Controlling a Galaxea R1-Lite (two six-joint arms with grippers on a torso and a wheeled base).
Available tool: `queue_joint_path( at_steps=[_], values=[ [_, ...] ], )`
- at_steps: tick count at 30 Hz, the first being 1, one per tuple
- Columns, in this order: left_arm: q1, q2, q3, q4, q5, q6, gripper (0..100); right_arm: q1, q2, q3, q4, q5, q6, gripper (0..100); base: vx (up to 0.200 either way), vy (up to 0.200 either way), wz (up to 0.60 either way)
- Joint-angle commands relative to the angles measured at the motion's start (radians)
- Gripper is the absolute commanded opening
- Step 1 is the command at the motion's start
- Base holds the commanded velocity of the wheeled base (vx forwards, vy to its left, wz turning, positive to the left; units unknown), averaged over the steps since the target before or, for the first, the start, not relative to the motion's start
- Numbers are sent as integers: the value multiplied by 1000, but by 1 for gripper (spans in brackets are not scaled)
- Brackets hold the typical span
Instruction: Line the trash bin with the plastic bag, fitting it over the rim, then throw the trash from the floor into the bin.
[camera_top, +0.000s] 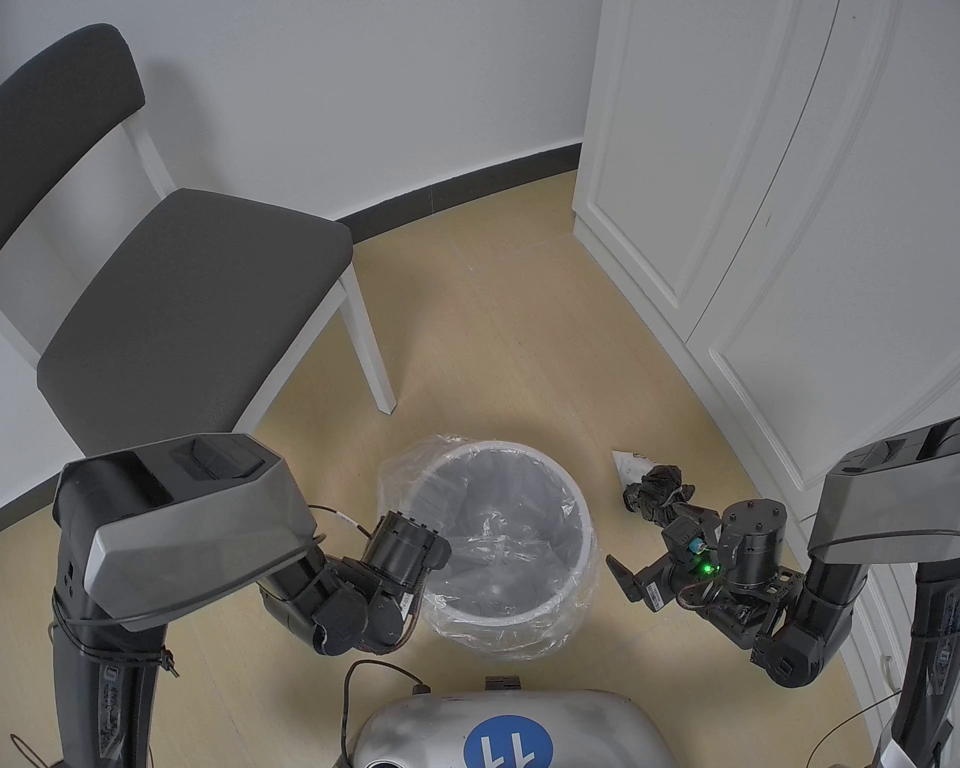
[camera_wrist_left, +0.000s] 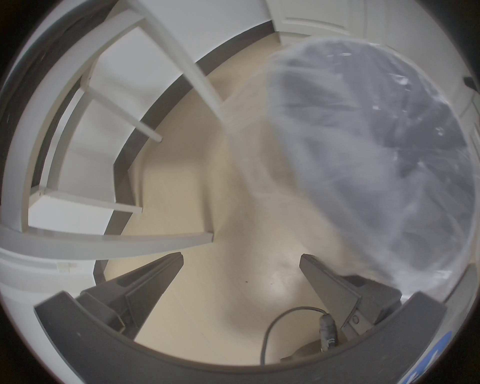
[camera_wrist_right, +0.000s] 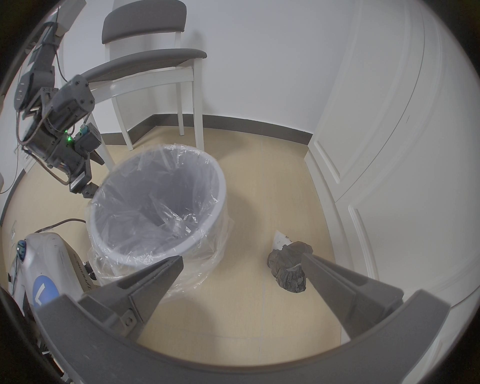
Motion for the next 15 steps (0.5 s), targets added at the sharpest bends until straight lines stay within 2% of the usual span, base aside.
queue_joint_path(
  at_steps=[1, 9, 15],
  values=[
    [31, -11, 0, 0, 0, -37, 100, 1, 6, -1, -10, 1, 0, 100, 0, 0, 0],
    [31, -200, 61, 0, -30, -113, 100, -1, 11, -7, -31, 1, 0, 100, 0, 0, 0],
    [40, -324, 214, -2, -110, -181, 100, -5, 16, -24, -54, 6, 1, 100, 0, 0, 0]
  ],
)
